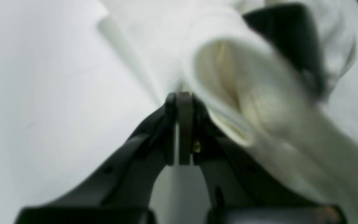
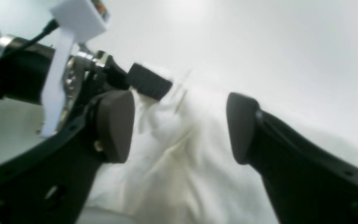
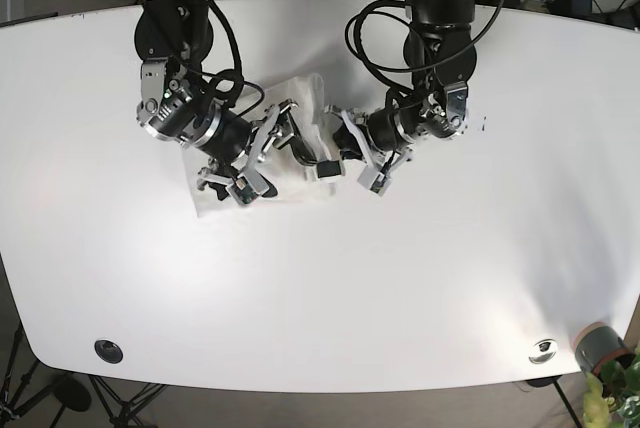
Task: Fold the T-shirt properly
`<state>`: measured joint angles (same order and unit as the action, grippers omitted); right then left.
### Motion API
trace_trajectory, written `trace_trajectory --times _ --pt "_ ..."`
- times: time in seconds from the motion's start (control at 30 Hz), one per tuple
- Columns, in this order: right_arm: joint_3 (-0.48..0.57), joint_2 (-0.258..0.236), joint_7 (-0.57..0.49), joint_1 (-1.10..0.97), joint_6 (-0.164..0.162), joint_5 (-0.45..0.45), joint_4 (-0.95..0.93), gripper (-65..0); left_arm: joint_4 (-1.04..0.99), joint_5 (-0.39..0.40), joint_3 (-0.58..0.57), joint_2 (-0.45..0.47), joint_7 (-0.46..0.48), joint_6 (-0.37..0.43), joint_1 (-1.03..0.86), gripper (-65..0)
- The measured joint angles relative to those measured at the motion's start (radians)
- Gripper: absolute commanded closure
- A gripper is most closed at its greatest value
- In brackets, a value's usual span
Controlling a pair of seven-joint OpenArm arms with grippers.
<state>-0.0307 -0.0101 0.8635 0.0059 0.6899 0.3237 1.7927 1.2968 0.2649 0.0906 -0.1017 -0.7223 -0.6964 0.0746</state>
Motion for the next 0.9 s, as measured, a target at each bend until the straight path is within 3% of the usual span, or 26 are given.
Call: trace_trajectory --times 0.3,0.43,0.6,0.77,0.87,0.9 --pt "0.092 -0.024 0.053 0.130 -0.001 -0.001 -0.135 -51.7 0.179 -0.003 0.002 0.065 -0.003 0.004 -0.032 0.0" --pt "0.158 -0.039 0.055 0.179 -0.003 0.001 -0.193 -51.7 0.272 -0.003 0.000 0.132 -0.005 0.002 -0.080 0.0" --pt "0.163 -0.042 0.056 0.196 -0.001 0.003 -0.248 -51.7 0.318 -0.003 0.001 0.217 -0.006 0.003 -0.126 0.0" --pt "0.203 -0.080 0.057 0.196 -0.002 -0.004 -0.270 -51.2 0.341 -0.005 0.092 0.243 -0.007 0.000 -0.179 0.0" --pt "0.236 -0.098 0.056 0.193 -0.002 -0.003 -0.270 -44.1 0.340 -0.006 0.156 0.240 -0.013 0.000 -0.188 0.0" --pt "0.237 -0.098 0.057 0.193 -0.002 -0.003 -0.270 -38.4 0.340 -0.006 0.169 0.241 -0.012 0.000 -0.188 0.0"
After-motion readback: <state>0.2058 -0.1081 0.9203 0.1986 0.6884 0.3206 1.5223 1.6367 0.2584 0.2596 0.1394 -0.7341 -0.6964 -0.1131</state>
